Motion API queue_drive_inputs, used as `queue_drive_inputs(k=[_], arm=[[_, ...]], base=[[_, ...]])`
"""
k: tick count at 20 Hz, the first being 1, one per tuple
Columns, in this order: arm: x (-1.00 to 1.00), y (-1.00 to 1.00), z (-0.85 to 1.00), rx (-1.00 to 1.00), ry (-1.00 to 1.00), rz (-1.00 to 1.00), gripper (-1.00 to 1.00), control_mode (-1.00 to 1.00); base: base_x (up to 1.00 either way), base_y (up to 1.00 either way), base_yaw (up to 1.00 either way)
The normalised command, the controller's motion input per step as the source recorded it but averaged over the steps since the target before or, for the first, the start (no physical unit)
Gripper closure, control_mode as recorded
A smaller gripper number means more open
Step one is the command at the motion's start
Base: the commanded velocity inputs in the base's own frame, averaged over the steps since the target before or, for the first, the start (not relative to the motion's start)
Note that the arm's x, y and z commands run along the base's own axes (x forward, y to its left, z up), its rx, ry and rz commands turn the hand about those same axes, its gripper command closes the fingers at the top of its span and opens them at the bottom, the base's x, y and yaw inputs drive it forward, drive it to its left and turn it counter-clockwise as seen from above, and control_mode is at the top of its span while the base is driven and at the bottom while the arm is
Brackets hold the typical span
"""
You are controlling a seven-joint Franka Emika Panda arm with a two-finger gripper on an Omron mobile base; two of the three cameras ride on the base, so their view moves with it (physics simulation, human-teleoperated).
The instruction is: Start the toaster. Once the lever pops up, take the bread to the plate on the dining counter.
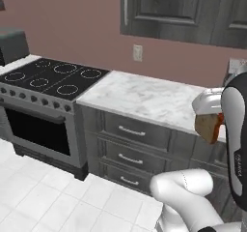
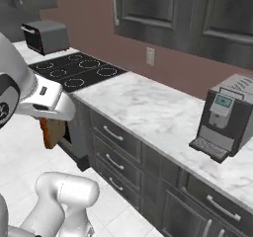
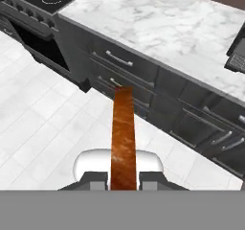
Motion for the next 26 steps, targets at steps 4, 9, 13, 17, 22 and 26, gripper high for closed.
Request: queue_drive_inputs(k=[4,9,13,17,22,26], arm=[[0.00,0.00,0.00,0.00,0.00,0.00,1.00,1.00],[0.00,0.00,0.00,0.00,0.00,0.00,1.00,1.00],[0.00,0.00,0.00,0.00,0.00,0.00,1.00,1.00],[0.00,0.00,0.00,0.00,0.00,0.00,1.00,1.00],[0.00,0.00,0.00,0.00,0.00,0.00,1.00,1.00],[0.00,0.00,0.00,0.00,0.00,0.00,1.00,1.00]], base=[[0.00,0.69,0.52],[0.00,0.67,0.54],[0.00,0.54,0.56],[0.00,0.52,0.59],[0.00,0.51,0.59],[0.00,0.40,0.59]])
